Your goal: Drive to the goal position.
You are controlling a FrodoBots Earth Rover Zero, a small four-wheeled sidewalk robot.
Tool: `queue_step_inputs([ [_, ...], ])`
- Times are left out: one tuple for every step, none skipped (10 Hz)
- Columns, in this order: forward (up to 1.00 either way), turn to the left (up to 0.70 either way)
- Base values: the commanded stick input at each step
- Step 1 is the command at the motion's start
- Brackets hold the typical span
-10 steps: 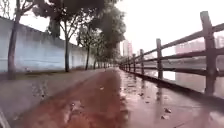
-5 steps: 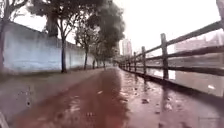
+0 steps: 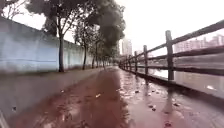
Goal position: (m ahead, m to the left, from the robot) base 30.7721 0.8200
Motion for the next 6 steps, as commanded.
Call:
queue_step_inputs([
  [1.0,0.0],
  [1.0,0.0],
  [1.0,0.0],
  [1.0,0.0],
  [1.0,0.0],
  [1.0,0.0],
])
